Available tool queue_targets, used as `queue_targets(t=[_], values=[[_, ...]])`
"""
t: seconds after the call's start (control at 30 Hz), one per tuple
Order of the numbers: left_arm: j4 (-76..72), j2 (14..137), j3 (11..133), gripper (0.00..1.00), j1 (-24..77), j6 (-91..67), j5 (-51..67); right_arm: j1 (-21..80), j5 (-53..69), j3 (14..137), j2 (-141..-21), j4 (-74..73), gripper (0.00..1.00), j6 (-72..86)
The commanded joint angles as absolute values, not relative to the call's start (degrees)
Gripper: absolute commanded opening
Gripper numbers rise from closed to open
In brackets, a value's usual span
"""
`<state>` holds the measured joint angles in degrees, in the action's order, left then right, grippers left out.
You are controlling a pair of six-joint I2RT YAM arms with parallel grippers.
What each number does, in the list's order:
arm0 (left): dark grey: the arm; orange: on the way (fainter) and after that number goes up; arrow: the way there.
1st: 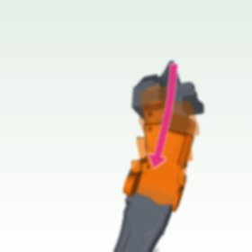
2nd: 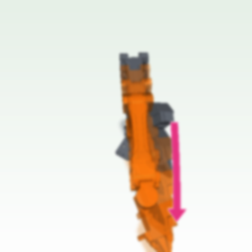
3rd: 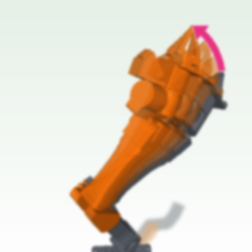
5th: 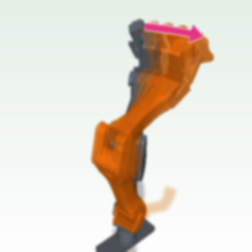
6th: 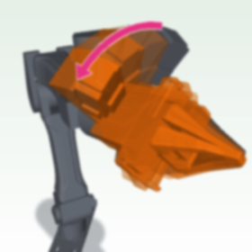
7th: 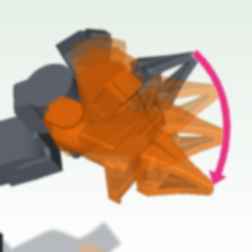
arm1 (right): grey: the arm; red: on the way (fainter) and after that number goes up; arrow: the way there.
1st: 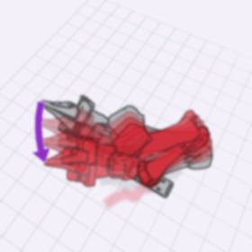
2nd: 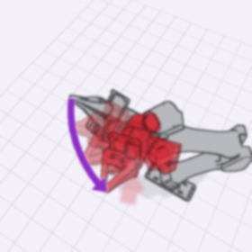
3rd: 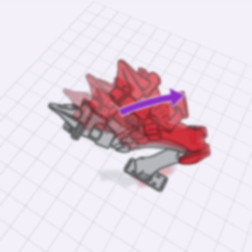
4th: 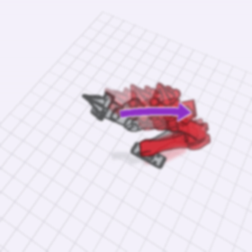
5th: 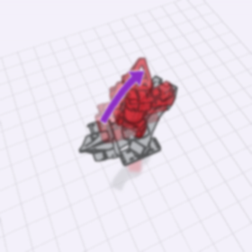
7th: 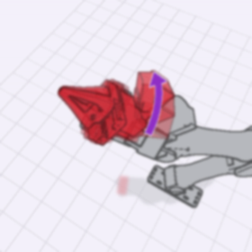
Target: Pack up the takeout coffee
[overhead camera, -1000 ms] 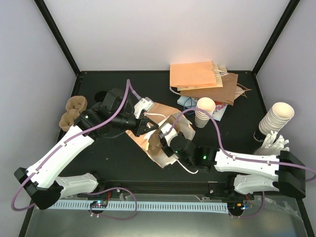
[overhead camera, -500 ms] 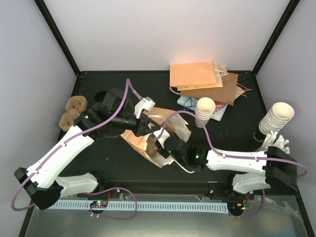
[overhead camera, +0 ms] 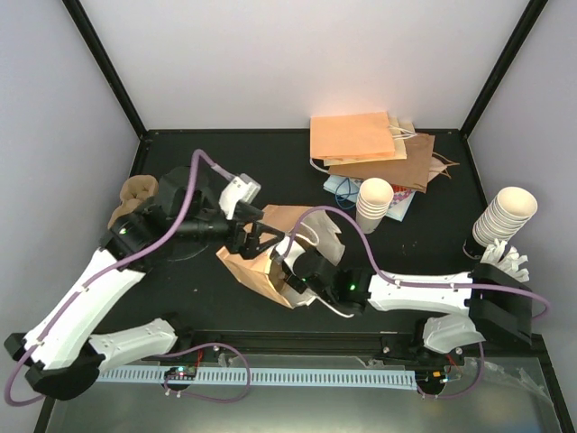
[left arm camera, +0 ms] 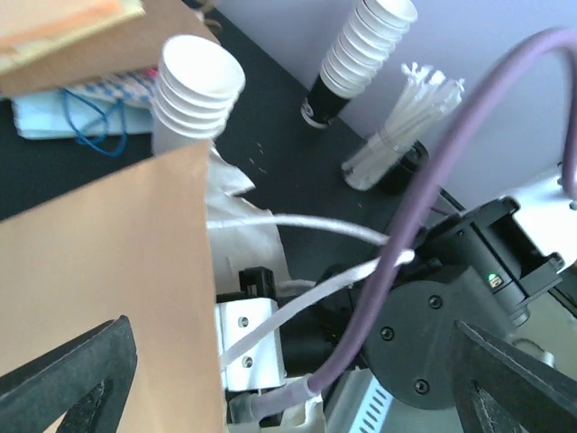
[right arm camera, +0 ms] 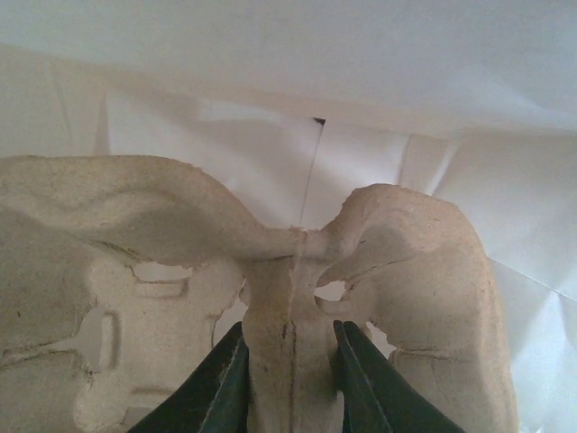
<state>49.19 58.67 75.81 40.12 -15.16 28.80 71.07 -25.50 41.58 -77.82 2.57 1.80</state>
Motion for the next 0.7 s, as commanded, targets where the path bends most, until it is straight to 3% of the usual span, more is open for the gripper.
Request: queue_targets(t=[0.0,0.13,0.37,0.67], values=[[55.82,55.10,81.50,0.97,38.19,-16.22,16.76,71.04,-25.11,40.97,-78.72,3.19,0.25,2.60],[60.10,55.21,79.21,0.98,27.46,-17.98,13.65,71.10,-24.36,41.51,-78.73,3.51,0.25,2.55],[48.48,61.10,60.19,0.95,9.60,-18.14,26.24,71.10,-23.56,42.90,-79.78,2.93,0.25,3.20],[40.43,74.65,57.09,0.91,8.05,-19.42,25.58,71.10,-23.59,44.41,-79.89,1.66,0.25,3.25]])
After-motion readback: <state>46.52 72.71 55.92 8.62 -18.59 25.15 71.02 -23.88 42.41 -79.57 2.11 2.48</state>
